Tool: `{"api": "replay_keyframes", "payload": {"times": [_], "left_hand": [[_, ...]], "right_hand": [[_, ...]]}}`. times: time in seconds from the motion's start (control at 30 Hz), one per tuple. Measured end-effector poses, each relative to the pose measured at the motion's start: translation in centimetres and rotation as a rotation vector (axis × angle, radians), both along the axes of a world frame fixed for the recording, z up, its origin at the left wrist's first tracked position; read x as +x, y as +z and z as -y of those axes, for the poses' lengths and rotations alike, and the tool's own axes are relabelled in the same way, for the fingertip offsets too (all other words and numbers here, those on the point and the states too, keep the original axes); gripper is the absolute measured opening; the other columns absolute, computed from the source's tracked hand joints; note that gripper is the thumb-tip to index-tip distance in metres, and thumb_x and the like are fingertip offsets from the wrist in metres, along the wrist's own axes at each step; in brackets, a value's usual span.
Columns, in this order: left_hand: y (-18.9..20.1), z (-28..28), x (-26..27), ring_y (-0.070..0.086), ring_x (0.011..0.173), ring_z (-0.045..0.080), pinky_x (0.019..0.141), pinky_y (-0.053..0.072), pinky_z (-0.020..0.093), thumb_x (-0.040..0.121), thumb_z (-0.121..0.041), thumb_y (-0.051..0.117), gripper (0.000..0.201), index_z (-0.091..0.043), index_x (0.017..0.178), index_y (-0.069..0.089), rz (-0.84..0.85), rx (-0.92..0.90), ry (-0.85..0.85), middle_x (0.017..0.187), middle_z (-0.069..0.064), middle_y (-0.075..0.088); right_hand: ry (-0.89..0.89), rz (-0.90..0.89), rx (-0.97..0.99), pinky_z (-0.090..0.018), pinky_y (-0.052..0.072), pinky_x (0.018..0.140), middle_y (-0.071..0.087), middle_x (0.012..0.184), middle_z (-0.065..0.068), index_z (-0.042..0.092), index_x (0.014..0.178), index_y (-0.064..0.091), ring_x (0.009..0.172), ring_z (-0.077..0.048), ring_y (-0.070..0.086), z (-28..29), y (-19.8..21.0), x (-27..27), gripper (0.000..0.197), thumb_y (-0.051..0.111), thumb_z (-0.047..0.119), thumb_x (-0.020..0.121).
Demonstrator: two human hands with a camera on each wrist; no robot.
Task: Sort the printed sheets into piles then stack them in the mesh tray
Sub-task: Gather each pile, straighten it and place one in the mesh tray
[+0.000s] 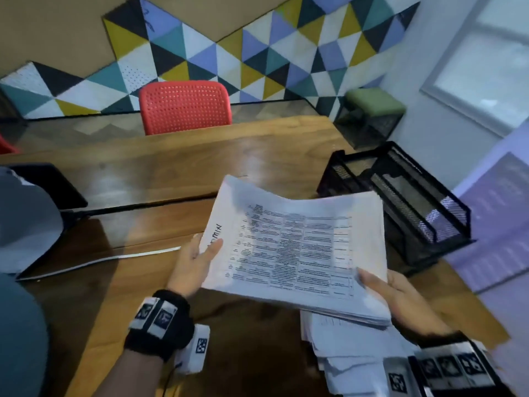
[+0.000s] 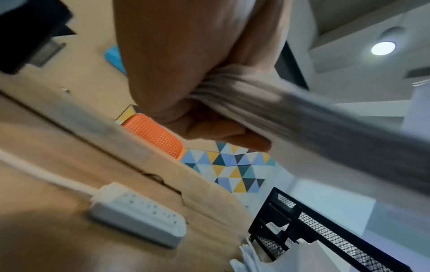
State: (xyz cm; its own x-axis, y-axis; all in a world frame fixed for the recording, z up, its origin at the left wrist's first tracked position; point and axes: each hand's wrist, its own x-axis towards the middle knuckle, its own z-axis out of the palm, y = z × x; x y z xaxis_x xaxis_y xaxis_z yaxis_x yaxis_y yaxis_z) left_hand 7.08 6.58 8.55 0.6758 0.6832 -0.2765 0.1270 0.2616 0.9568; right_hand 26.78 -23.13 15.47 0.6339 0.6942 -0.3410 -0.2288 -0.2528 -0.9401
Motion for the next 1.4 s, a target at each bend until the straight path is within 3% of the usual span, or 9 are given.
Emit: {"api": "replay_keyframes", "payload": {"times": [0.13,0.37,0.53,0.67,0.87,1.0,1.1,1.27,1.4], "left_hand": [[2.6,0.4,4.2,0.074,0.083,0.018,0.066,0.057,0.027,0.097,-0.013,0.058,0.018,-0.007,0.113,0.065,0.032,0.146,-0.026,0.100,0.005,0.077],[1.4,3.4,11.8,0.065,0.075,0.027,0.059,0.048,0.030,0.101,-0.042,0.047,0.040,-0.006,0.100,0.064,-0.114,-0.002,0.113,0.091,0.013,0.072],[-5.0,9.4,14.6,0.060,0.077,0.025,0.071,0.049,0.033,0.092,-0.035,0.066,0.029,-0.006,0.091,0.065,-0.580,0.100,0.016,0.097,0.016,0.070],[-8.3,13.5,16.5,0.065,0.076,0.031,0.057,0.038,0.026,0.089,-0.033,0.069,0.043,-0.012,0.055,0.054,-0.798,0.111,-0.054,0.074,0.020,0.067],[-8.9,16.4,20.1,0.055,0.116,0.036,0.090,0.048,0.034,0.075,-0.051,0.076,0.073,0.001,0.121,0.053,-0.998,0.096,0.046,0.128,0.019,0.053],[-8.8,16.8,20.6,0.066,0.096,0.033,0.079,0.060,0.037,0.048,-0.053,0.076,0.082,-0.001,0.110,0.063,-0.997,-0.075,0.085,0.109,0.015,0.066],[-9.7,16.8,20.5,0.065,0.098,0.039,0.084,0.058,0.043,0.056,-0.045,0.084,0.081,0.004,0.115,0.061,-0.950,-0.153,0.123,0.116,0.019,0.065],[-11.6,16.9,20.6,0.056,0.121,0.044,0.103,0.047,0.052,0.052,-0.018,0.089,0.099,0.016,0.133,0.043,-0.728,-0.314,0.218,0.139,0.022,0.052],[-11.7,18.3,19.7,0.066,0.098,0.032,0.099,0.050,0.049,0.062,-0.011,0.083,0.052,-0.004,0.110,0.064,-0.583,-0.246,0.242,0.099,0.005,0.070]], "right_hand": [[-0.107,0.053,0.061,-0.044,0.050,0.097,0.070,0.117,-0.013,0.002,0.117,0.066,0.112,-0.032,0.064,1.6,1.1,1.0,0.036,0.062,0.026,0.091],[-0.501,0.053,0.248,-0.034,0.059,0.082,0.069,0.118,-0.016,0.002,0.122,0.061,0.108,-0.031,0.066,4.6,4.2,7.5,0.031,0.047,0.014,0.097],[-0.719,0.126,0.223,-0.007,0.051,0.057,0.076,0.090,0.006,-0.002,0.119,0.057,0.071,0.003,0.069,5.7,3.7,14.2,0.027,0.045,0.016,0.101],[-0.810,0.081,0.052,-0.013,0.050,0.071,0.060,0.130,-0.011,0.001,0.126,0.055,0.106,-0.021,0.060,5.9,-1.6,19.7,0.032,0.051,0.015,0.098],[-0.603,0.203,-0.276,-0.031,0.039,0.079,0.064,0.112,-0.019,-0.006,0.112,0.058,0.102,-0.034,0.059,5.8,-6.5,21.7,0.039,0.051,0.029,0.097],[-0.493,0.273,-0.421,-0.031,0.038,0.057,0.057,0.068,-0.011,0.000,0.072,0.055,0.068,-0.028,0.058,5.4,-6.1,22.1,0.044,0.054,0.038,0.094],[-0.401,0.317,-0.461,-0.027,0.040,0.047,0.052,0.047,-0.004,0.009,0.055,0.041,0.046,-0.023,0.063,5.8,-5.0,21.7,0.054,0.057,0.047,0.090],[-0.426,0.629,-0.623,-0.033,0.037,0.055,0.056,0.060,-0.006,0.012,0.066,0.048,0.059,-0.023,0.052,8.7,-5.7,19.5,0.044,0.040,0.043,0.097],[-0.403,0.364,-0.731,-0.040,0.046,0.077,0.061,0.090,-0.015,0.010,0.094,0.051,0.083,-0.031,0.055,10.8,-11.1,16.5,0.016,0.047,0.026,0.093]]}}
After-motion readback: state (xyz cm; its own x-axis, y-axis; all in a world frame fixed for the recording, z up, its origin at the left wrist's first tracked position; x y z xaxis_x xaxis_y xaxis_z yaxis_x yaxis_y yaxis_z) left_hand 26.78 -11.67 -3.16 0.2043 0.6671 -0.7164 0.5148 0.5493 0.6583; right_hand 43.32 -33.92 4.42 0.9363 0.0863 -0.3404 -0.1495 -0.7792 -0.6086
